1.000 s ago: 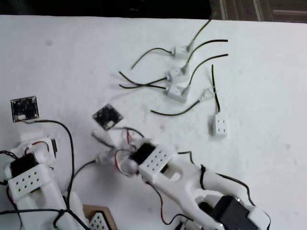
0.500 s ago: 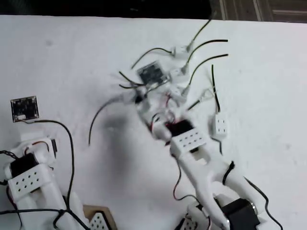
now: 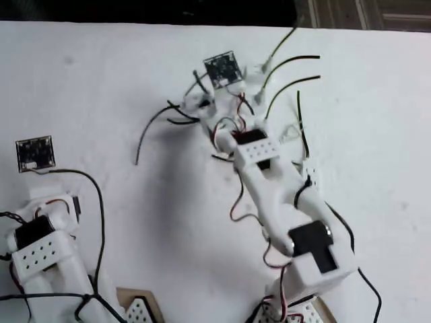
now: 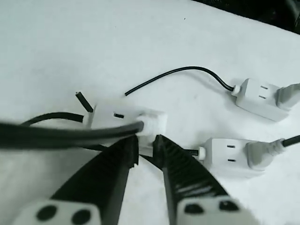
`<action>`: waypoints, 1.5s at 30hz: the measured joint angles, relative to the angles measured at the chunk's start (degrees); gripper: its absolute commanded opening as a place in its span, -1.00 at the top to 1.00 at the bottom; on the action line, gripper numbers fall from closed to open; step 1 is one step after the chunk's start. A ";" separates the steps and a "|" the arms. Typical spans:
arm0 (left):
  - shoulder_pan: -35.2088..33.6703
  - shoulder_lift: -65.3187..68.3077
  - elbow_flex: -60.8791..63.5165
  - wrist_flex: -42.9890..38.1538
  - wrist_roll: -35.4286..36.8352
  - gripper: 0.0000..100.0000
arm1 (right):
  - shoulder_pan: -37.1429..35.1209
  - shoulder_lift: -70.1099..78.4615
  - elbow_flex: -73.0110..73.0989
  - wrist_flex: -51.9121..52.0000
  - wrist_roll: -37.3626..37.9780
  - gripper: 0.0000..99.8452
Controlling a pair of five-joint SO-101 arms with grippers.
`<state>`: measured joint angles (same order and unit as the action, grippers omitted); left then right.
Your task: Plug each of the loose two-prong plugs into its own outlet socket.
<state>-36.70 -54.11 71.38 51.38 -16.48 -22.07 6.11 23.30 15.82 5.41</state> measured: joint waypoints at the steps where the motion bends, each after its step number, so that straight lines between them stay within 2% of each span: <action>1: 0.00 0.00 0.00 0.00 0.00 0.77 | 0.26 0.26 -0.44 0.00 0.00 0.56; 4: 0.00 0.00 0.35 -0.88 0.00 0.77 | 0.18 0.35 -1.41 0.79 0.00 0.53; 7: 0.00 0.00 0.35 -1.05 0.00 0.77 | 1.14 -2.73 -1.49 6.07 0.00 0.53; 12: 0.00 0.00 0.35 -1.05 0.00 0.77 | 4.66 -17.58 -1.49 23.47 0.00 0.53; 15: 0.00 0.00 0.35 -1.05 0.00 0.77 | 9.76 -27.52 -1.49 38.15 0.00 0.56; 19: 0.97 0.00 0.35 -1.05 0.00 0.77 | 16.18 -36.40 -1.58 53.80 0.00 0.79; 22: 3.25 0.00 0.35 -1.05 0.00 0.77 | 21.54 -38.51 -1.58 57.93 0.00 0.98; 24: 4.48 0.00 0.35 -1.05 0.00 0.77 | 25.49 -38.59 -1.58 58.99 0.00 0.93; 28: 7.03 0.00 0.35 -1.05 0.00 0.78 | 32.44 -38.86 -0.44 63.38 0.00 0.96; 31: 11.16 0.00 -1.41 1.41 -1.41 0.84 | 36.48 -40.00 3.16 66.11 0.00 0.96; 36: 21.27 0.00 -12.04 12.22 -1.85 0.87 | 41.32 -43.25 11.96 66.55 0.00 0.96; 40: 32.79 0.00 -21.71 18.11 -1.85 0.87 | 41.49 -51.16 18.02 66.73 0.00 0.96; 45: 49.05 0.00 -27.43 18.64 -0.70 0.86 | 41.49 -67.25 22.42 67.25 0.00 0.96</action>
<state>12.35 -54.11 43.96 70.02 -17.19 19.43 -61.14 45.71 83.08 5.41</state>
